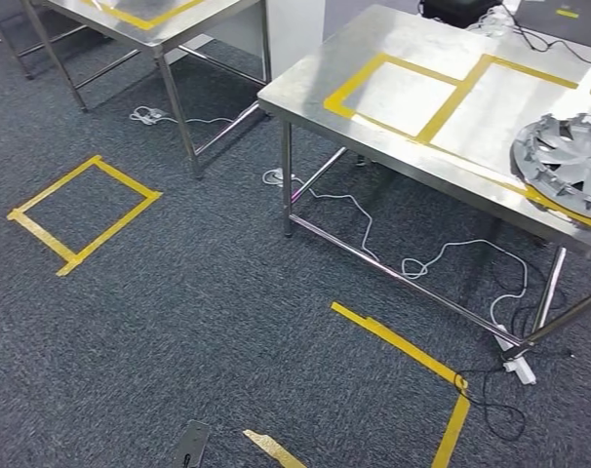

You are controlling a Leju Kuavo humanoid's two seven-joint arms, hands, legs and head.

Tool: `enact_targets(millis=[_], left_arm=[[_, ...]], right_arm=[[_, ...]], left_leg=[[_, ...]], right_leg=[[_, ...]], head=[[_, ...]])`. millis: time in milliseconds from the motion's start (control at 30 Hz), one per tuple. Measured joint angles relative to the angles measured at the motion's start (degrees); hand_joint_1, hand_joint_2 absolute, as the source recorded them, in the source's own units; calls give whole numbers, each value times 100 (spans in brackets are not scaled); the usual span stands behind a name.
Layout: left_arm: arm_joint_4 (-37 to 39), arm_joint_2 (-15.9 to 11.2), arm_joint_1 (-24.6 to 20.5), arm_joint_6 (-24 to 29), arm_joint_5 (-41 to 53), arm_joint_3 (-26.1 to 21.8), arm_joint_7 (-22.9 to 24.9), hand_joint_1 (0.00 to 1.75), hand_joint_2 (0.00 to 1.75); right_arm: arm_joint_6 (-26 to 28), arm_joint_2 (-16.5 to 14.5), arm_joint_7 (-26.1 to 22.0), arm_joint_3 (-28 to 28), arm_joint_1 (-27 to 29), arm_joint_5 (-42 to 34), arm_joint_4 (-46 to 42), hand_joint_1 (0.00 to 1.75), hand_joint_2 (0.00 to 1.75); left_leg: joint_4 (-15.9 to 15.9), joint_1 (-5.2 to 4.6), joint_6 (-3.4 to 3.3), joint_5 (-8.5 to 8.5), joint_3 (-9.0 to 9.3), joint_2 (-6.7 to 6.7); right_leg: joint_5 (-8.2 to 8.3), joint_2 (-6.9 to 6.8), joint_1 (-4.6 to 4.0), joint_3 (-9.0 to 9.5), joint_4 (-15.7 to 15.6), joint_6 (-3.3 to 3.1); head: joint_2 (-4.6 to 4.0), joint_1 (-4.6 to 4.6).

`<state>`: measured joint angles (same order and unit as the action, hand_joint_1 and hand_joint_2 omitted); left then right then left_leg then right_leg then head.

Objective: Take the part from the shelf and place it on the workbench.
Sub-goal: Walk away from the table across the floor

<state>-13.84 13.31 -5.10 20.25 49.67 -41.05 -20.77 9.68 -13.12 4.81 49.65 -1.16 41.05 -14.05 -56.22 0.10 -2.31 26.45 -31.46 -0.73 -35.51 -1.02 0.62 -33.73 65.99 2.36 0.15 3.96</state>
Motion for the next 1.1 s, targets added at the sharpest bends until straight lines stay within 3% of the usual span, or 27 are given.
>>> enact_targets(millis=[33,67,100,167,233,300,367,433,500,567,600,633,667,700,767,800,867,933,1000,1033,1067,1100], left_arm=[[0,1,6,29,57,-1,-26,0,0],[1,7,18,12,103,1,-56,0,0],[1,20,32,-20,130,1,-79,0,0],[3,65,49,-117,137,1,-91,0,0],[4,108,38,-294,35,-10,-80,0,0],[4,113,35,-528,-134,-70,-30,0,0],[5,77,63,-593,-270,-173,112,0,0],[9,35,91,-504,-388,-294,303,0,0],[11,9,98,-451,-475,-407,414,0,0],[12,-3,104,-440,-501,-478,439,0,0],[13,-4,111,-441,-505,-504,436,0,0],[13,-4,119,-445,-502,-526,422,0,0],[13,-3,125,-456,-501,-546,392,0,0],[13,-2,124,-474,-503,-564,352,0,0],[14,18,98,-548,-533,-590,268,0,0],[15,33,84,-606,-572,-608,234,0,0],[19,66,78,-702,-665,-675,176,0,0],[21,98,84,-679,-708,-746,139,0,0],[22,128,69,-608,-706,-788,126,0,0],[22,138,60,-591,-705,-804,126,0,0],[22,144,56,-580,-705,-819,125,0,0],[22,147,59,-565,-705,-832,125,0,0]], right_arm=[[55,-7,-74,61,10,-40,0,0,0],[103,-9,-167,124,18,-78,0,0,0],[139,-9,-251,183,23,-107,-1,0,0],[178,-4,-391,284,22,-120,-6,0,0],[183,11,-489,329,20,-20,-14,0,0],[147,55,-555,335,18,181,-20,0,0],[126,124,-576,331,18,377,-25,0,0],[176,197,-587,329,28,495,-42,0,0],[229,268,-595,331,45,545,-58,0,0],[251,328,-600,333,59,560,-64,0,0],[261,351,-606,334,59,561,-68,0,0],[267,363,-612,335,55,562,-75,0,0],[273,371,-620,336,51,568,-84,0,0],[276,374,-629,337,47,580,-92,0,0],[342,376,-689,339,47,658,-103,0,0],[449,375,-753,336,47,741,-107,0,0],[800,366,-953,322,37,949,-114,0,0],[1126,355,-1157,306,10,1110,-116,0,0],[1276,352,-1249,298,-4,1192,-116,0,0],[1298,351,-1259,295,5,1207,-115,0,0],[1306,350,-1263,291,14,1215,-115,0,0],[1308,350,-1271,288,24,1218,-114,0,0]], left_leg=[[-3,-6,-12,-7,-15,72],[-10,-13,-18,-12,-23,152],[-18,-17,-19,-14,-25,231],[-45,-16,-10,-11,-23,397],[-88,-28,28,-7,-45,539],[-119,-27,96,-27,-101,654],[-138,-13,162,-42,-151,728],[-376,-20,224,123,-260,523],[-1054,-19,279,506,-551,221],[-1736,-2,304,782,-838,128],[-1825,4,303,767,-858,112],[-1672,7,291,643,-761,93],[-1326,3,265,451,-570,45],[-900,-21,223,280,-341,-96],[-281,-88,140,121,-38,-353],[-170,-117,112,127,-1,-421],[-141,-123,70,115,-23,-309],[-98,-95,8,74,-23,-182],[-75,-69,-44,40,-37,-48],[-75,-67,-57,32,-48,30],[-76,-68,-63,28,-52,112],[-78,-67,-65,26,-52,196]], right_leg=[[-149,52,0,-181,388,-2],[-194,75,-1,-296,629,-6],[-117,88,-1,-305,638,-13],[292,183,10,-28,35,-32],[556,454,41,311,-685,-47],[557,598,51,446,-934,-62],[571,482,52,470,-950,-107],[591,327,62,479,-968,-172],[586,150,47,480,-973,-212],[574,-40,27,478,-971,-226],[569,-127,17,480,-970,-229],[563,-202,8,487,-970,-230],[556,-268,-1,500,-970,-228],[546,-331,-13,515,-970,-221],[520,-450,-45,526,-957,-185],[508,-514,-57,526,-953,-163],[485,-636,-66,533,-954,-115],[334,-465,-55,466,-794,-58],[-15,-104,-37,172,-170,-25],[-188,8,-33,-25,241,-21],[-287,59,-31,-190,566,-16],[-274,81,-30,-279,712,-12]], head=[[0,-1],[0,-1],[0,-1],[0,-2],[0,-2],[0,2],[0,4],[0,39],[0,75],[0,75],[0,77],[0,78],[0,77],[0,77],[0,74],[0,72],[0,67],[0,45],[0,17],[0,11],[0,12],[0,11]])
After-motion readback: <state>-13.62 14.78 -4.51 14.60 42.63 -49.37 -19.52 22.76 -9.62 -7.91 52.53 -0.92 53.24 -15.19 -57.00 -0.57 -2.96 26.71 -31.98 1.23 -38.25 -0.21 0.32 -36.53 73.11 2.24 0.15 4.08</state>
